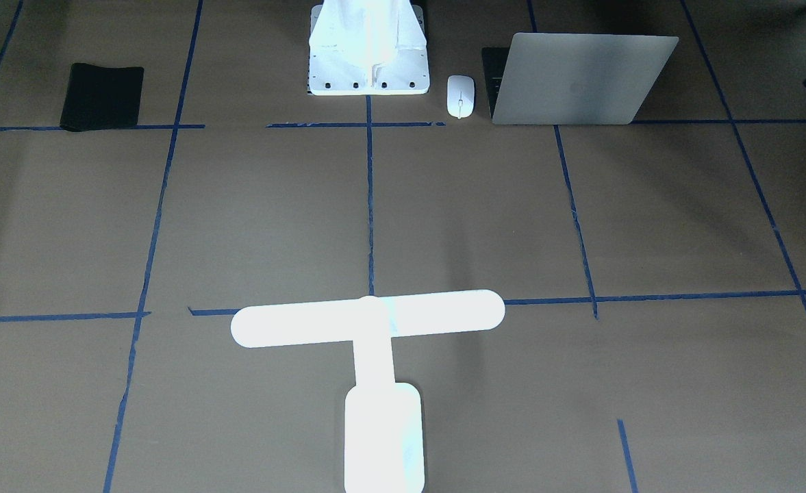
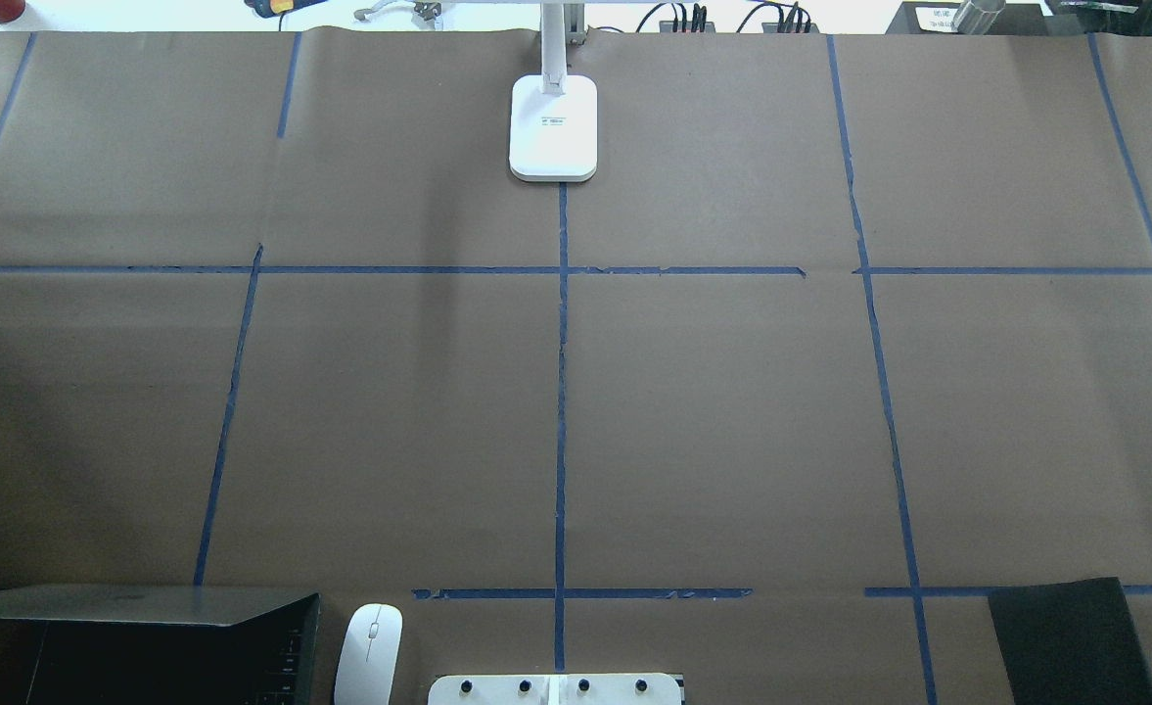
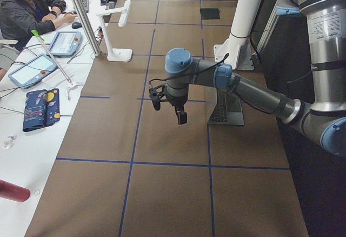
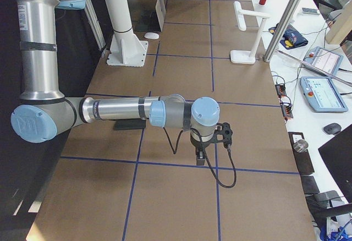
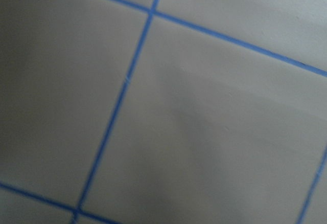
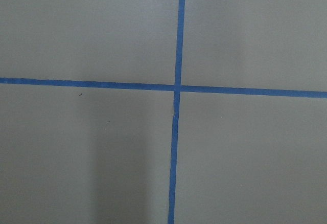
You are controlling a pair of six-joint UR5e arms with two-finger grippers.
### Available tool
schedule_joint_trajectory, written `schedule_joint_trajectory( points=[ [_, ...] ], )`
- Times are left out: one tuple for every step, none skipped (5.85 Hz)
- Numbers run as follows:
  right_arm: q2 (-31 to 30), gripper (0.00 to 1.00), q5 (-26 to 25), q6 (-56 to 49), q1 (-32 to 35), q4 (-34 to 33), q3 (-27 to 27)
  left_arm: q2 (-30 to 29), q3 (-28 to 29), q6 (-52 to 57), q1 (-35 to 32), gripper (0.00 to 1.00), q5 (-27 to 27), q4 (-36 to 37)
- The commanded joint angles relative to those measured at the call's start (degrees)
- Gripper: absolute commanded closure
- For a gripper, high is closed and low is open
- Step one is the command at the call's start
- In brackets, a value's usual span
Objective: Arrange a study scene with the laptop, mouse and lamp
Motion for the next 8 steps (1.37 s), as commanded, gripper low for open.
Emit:
schedule_joint_trajectory(
  points=[
    [-0.17, 0.00, 0.11, 1.15, 0.00, 0.07, 0.48, 0.53, -9.84, -25.92, 10.22, 0.02, 0.19, 0.29],
    [0.00, 0.00, 0.11, 1.24, 0.00, 0.07, 0.48, 0.35, -12.49, -38.49, 14.53, 0.02, 0.54, -0.67],
    [0.27, 0.00, 0.11, 1.15, 0.00, 0.07, 0.39, 0.35, -13.65, -49.23, 18.40, 0.01, 0.72, -3.64],
    [0.27, 0.00, 0.19, 1.15, 0.00, 0.07, 0.39, -0.08, -15.05, -60.30, 25.31, 0.00, 5.33, -5.32],
    [0.27, 0.00, 0.28, 1.15, 0.00, 0.07, 0.39, -0.52, -17.07, -72.42, 34.26, 0.00, 12.25, -5.69],
    [0.44, 0.00, 0.28, 1.07, 0.00, 0.07, 0.39, -0.70, -19.27, -81.16, 41.31, 0.00, 16.41, -5.60],
    [0.71, 0.00, 0.28, 1.15, 0.00, 0.07, 0.56, -0.96, -19.64, -87.25, 45.81, 0.00, 18.62, -5.60],
    [0.71, 0.00, 0.28, 1.15, 0.00, 0.07, 0.57, -2.01, -19.47, -93.31, 50.04, 0.00, 22.47, -5.34]
  ],
)
